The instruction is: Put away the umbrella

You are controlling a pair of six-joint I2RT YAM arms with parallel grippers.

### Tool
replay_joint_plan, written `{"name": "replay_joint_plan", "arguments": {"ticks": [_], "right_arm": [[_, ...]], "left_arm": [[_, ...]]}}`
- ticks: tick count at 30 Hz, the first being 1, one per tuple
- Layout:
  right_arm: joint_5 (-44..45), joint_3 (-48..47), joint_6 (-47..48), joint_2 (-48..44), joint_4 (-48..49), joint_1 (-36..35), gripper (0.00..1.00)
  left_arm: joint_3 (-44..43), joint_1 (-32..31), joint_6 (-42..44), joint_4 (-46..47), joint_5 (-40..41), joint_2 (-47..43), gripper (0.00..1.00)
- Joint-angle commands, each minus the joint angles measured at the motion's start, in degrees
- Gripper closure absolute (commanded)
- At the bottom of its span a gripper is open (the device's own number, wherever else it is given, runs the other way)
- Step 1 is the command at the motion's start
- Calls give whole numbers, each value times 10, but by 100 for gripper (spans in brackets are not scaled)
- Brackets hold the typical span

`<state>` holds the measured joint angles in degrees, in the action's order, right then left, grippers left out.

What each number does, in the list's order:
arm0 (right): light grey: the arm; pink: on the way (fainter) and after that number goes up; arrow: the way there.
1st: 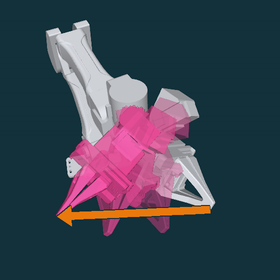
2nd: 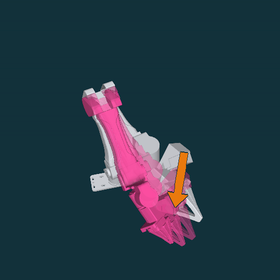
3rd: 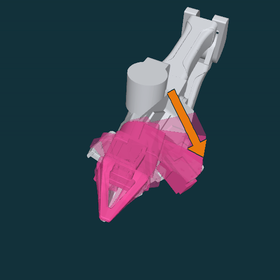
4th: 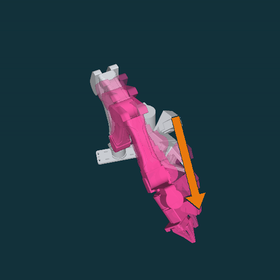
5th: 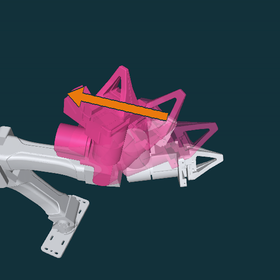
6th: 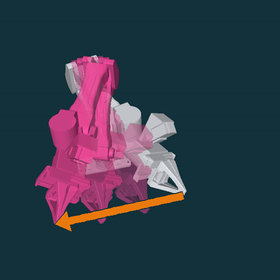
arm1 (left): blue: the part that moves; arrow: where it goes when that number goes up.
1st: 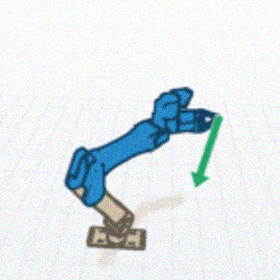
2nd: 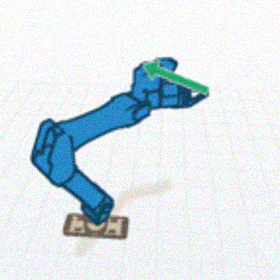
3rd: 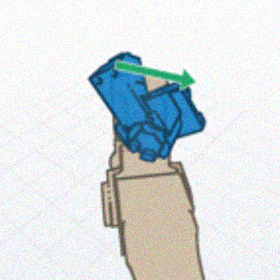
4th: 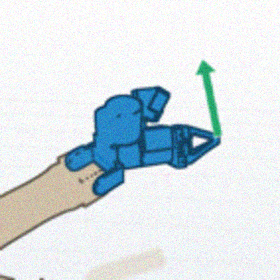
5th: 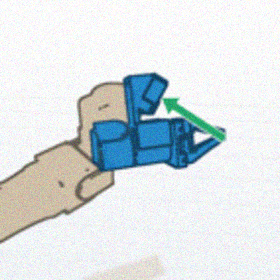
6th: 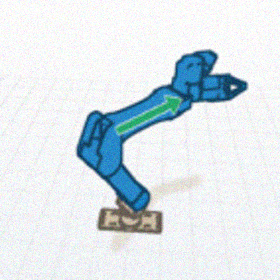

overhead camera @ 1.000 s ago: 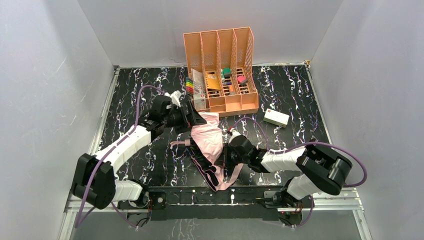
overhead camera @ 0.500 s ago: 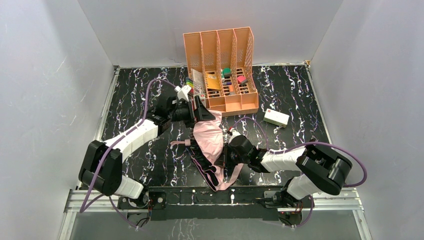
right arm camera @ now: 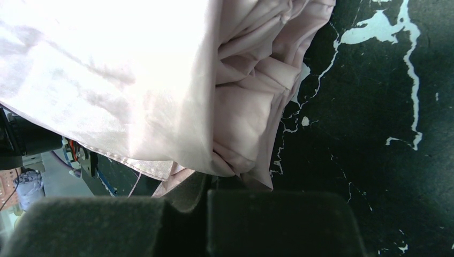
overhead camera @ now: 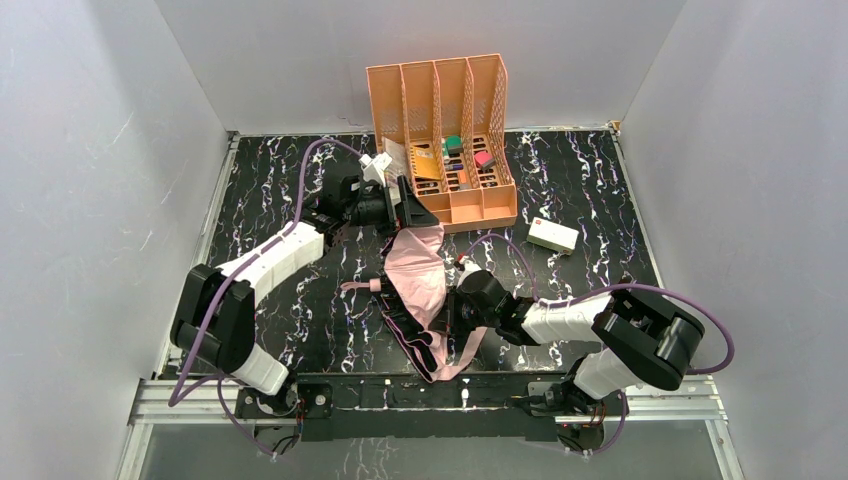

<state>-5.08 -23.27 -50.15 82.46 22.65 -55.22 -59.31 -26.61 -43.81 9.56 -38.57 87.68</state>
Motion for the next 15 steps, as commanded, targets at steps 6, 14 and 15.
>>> {"name": "replay_joint_plan", "arguments": {"ticks": [6,14,15], "right_arm": [[30,13,31,37,-111,0,100],[33,15,30,31,-112,-1,100],[33,15,30,31,-112,0,100]], "left_arm": [[-52,-3,86,-133,15,10,8],[-181,-9,209,-284,45,101,15],[-215,-11,231,-319,48,117,16]]}}
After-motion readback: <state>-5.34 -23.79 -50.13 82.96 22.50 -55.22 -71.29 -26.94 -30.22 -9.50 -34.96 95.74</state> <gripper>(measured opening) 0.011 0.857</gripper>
